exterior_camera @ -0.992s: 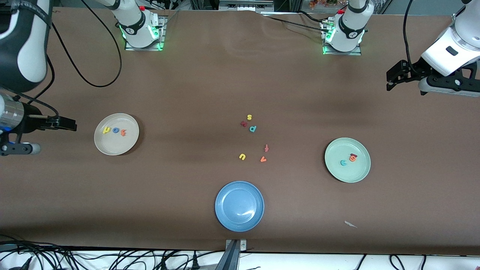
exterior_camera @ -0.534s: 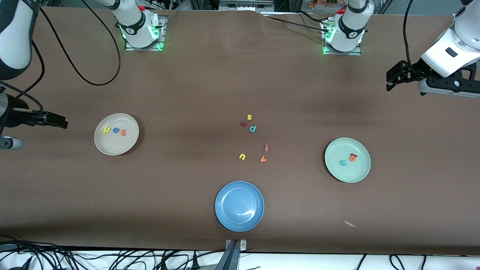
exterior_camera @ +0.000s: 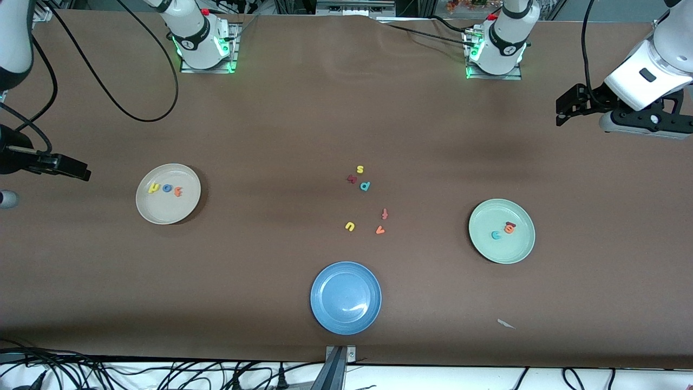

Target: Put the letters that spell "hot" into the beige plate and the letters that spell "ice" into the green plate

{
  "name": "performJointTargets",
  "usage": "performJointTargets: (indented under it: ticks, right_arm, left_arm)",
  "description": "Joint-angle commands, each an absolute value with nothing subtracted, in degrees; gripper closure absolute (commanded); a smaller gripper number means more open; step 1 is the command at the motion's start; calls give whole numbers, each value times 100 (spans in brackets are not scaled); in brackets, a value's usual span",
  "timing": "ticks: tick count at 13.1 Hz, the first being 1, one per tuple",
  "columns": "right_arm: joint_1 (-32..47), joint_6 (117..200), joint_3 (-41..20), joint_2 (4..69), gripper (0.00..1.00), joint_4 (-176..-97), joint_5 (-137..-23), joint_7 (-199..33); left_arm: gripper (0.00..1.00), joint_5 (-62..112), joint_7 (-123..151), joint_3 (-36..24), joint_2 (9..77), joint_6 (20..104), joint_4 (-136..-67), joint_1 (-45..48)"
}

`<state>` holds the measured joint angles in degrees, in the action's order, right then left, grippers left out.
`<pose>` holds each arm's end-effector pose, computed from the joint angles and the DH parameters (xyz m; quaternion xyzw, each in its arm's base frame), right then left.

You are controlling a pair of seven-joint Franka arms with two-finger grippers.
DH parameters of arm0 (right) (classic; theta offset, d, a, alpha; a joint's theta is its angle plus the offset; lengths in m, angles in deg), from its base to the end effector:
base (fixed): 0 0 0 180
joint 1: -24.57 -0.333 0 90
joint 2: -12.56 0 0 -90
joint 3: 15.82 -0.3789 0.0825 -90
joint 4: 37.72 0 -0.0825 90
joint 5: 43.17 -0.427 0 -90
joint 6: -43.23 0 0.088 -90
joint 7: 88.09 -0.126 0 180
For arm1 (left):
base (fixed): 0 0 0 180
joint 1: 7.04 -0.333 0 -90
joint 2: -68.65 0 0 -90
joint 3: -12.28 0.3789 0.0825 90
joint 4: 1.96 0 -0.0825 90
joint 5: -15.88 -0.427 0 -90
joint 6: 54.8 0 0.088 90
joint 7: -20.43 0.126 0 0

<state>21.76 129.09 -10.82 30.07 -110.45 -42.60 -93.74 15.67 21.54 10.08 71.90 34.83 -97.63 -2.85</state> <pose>0.6976 -0.0177 0.6186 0.9969 -0.0670 -0.0371 0.0193 0.5692 -0.0639 0.6502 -0.9976 0.0654 0.0242 0.0040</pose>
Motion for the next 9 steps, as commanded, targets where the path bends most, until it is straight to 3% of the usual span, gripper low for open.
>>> performJointTargets:
  ticks: [1, 9]
  right_arm:
    - [2554, 12901, -1538, 2785, 0, -11260, -3993, -9521]
    - [2483, 12848, -1547, 2785, 0, -11216, -4035, -9539]
  left_arm:
    - [0, 1527, 2166, 1017, 7111, 3327, -9557, -203]
    - [0, 1536, 2219, 1017, 7119, 3292, -9548, -229]
